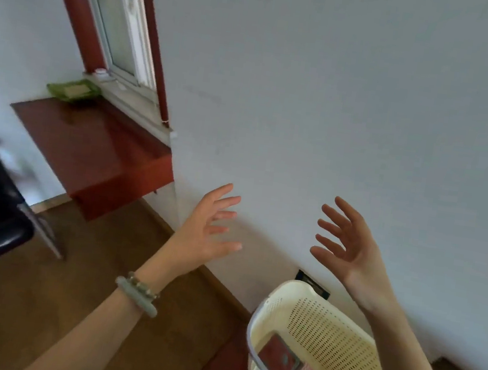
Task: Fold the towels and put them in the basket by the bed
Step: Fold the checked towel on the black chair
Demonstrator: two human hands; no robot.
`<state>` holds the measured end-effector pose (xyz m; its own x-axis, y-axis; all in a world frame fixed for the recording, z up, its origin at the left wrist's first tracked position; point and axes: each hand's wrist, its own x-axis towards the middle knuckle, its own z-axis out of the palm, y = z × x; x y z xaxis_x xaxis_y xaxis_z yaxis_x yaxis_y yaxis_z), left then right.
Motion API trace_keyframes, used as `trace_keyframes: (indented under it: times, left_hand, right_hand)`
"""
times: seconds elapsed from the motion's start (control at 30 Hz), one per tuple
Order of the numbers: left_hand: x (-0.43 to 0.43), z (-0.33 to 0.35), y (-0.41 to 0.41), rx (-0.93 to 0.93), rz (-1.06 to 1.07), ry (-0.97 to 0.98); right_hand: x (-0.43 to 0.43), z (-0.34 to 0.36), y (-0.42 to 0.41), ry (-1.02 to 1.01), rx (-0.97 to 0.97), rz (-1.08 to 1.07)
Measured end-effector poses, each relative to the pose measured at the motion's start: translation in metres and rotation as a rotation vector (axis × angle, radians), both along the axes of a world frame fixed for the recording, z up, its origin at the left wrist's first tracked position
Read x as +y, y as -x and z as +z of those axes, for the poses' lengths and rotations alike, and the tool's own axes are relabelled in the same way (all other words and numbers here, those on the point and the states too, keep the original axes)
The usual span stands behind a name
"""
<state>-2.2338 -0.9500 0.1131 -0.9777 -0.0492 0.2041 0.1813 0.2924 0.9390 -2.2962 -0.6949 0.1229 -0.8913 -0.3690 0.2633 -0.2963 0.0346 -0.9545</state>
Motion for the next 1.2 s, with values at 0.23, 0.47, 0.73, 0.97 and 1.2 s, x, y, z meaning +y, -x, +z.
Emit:
trace_keyframes:
  times: [0.23,0.47,0.73,0.97,1.2]
  left_hand:
    - [-0.092,-0.001,-0.091,-0.013,0.399,-0.009]
    - [-0.156,0.003,-0.181,0.005,0.725,-0.049]
    - [-0.227,0.002,-0.244,0.041,0.925,-0.045]
    - [-0.3,-0.002,-0.269,0.076,0.973,0.001]
    - [-0.354,-0.003,-0.294,0.097,1.054,-0.017]
  right_hand:
    - [-0.132,0.0,0.002,-0.067,0.051,0.354]
    - [-0.259,-0.002,-0.024,-0.124,0.089,0.623]
    - [-0.369,0.001,-0.057,-0.098,0.121,0.781]
    - [-0.455,-0.002,-0.075,-0.08,0.125,0.849]
    - [-0.526,0.002,-0.096,-0.11,0.123,0.946]
